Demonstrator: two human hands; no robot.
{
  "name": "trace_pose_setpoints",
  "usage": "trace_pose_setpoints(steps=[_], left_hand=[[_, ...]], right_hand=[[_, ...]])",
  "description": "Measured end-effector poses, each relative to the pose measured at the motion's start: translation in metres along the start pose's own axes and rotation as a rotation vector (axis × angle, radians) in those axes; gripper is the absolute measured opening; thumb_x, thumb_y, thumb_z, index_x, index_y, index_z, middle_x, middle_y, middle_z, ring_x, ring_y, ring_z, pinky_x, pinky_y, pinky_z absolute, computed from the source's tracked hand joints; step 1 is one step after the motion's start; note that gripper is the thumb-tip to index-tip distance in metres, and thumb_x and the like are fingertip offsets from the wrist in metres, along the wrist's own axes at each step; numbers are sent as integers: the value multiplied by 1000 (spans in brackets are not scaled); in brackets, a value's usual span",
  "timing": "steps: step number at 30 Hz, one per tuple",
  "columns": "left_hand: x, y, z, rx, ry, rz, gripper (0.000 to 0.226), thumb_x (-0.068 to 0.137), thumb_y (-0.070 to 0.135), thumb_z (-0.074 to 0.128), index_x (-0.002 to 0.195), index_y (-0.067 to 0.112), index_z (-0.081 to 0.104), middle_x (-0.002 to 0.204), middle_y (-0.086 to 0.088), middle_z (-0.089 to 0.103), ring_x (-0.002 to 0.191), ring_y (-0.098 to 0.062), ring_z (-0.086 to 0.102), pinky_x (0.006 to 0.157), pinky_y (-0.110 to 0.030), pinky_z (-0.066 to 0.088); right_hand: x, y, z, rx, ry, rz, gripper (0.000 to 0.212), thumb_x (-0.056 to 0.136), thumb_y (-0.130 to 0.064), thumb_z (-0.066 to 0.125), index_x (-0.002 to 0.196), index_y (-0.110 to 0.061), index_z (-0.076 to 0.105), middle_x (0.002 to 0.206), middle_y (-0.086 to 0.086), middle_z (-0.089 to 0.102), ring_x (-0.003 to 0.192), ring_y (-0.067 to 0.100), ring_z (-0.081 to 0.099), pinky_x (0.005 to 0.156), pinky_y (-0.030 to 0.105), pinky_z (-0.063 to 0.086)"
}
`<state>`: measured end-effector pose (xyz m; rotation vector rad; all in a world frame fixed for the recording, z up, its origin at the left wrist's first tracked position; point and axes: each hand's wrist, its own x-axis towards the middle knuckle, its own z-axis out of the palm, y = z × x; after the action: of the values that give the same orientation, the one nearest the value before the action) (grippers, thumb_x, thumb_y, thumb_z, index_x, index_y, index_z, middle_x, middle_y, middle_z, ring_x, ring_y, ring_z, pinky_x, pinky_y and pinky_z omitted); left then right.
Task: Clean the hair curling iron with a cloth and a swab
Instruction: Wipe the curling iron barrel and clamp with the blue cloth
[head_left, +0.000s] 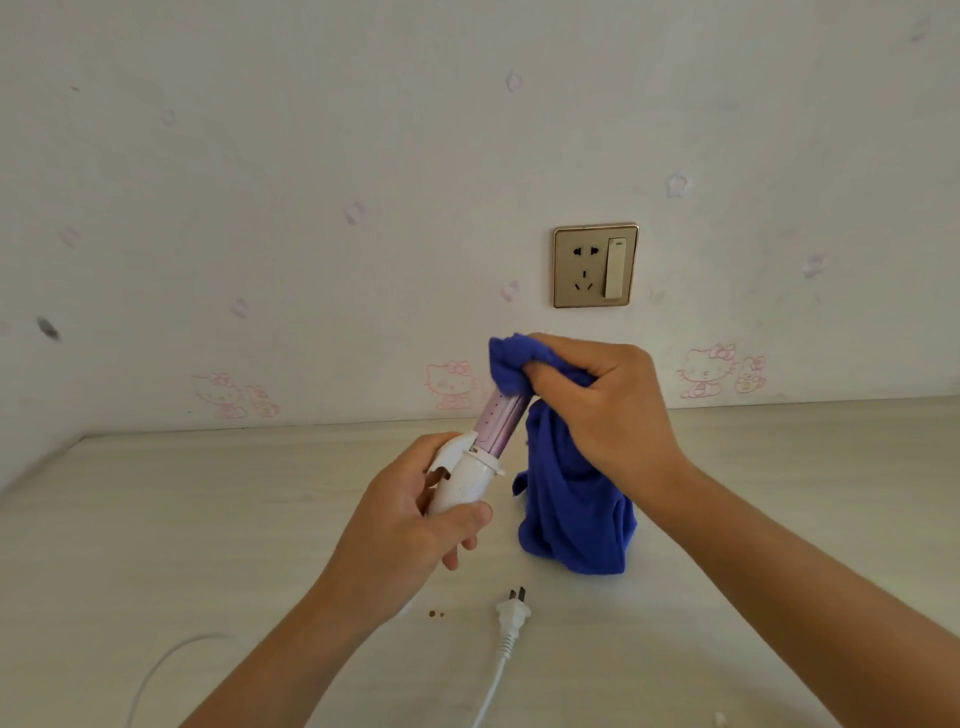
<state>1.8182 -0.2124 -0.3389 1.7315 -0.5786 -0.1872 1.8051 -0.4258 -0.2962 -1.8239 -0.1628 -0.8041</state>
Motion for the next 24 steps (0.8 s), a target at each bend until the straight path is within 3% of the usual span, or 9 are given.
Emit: trace_pose_setpoints(steps=[4,8,10,13,17,20,24], left_hand=[[-1,3,1,-83,-84,-6,48,86,18,74,126,40,63,108,-7,75,66,-25,70,58,-35,58],[-3,0,3,39,2,-45,42,82,34,71,121,46,61,94,-13,73,49,-14,51,48,-29,46],[-3,1,3,-20,29,-63,33,77,43,66,108,33,69,84,-18,72,47,-19,48,43,-32,41],[-2,5,-1,-295,19,-193,61,82,61,53,86,5,78,69,-29,63,44,-24,45,42,-29,38],[-3,3,2,-392,10,-263,70,105,53,32,94,-1,76,70,-20,63,44,-20,47,40,-28,38],[-2,1,5,-355,-8,-240,65,102,54,43,99,-7,67,73,-16,62,49,-19,50,43,-29,41],[0,1,5,-324,-3,-155,43,81,55,65,90,13,66,74,-9,59,55,-18,51,46,-29,41]], right_hand=[[0,-3,0,7,21,6,34,99,-14,66,105,-46,76,90,-15,80,83,4,75,72,16,57],[-2,-1,3,-28,-112,40,30,97,-10,67,108,-34,81,94,-13,81,87,5,75,79,18,58],[-10,-3,10,-53,-230,46,31,94,-9,69,112,-32,80,95,-16,81,89,2,75,81,18,58],[-18,-6,20,-72,-293,6,32,95,-9,68,117,-30,78,100,-11,82,95,7,76,89,30,61],[-8,-6,10,-46,-151,-21,29,95,-10,69,116,-28,79,92,-9,81,86,6,75,81,27,61],[-3,-7,2,5,-57,-17,29,98,-9,68,114,-31,78,99,-8,82,92,9,76,84,28,62],[-1,-5,-2,11,-22,-38,32,98,-8,66,111,-35,77,94,1,81,83,19,75,75,35,62]])
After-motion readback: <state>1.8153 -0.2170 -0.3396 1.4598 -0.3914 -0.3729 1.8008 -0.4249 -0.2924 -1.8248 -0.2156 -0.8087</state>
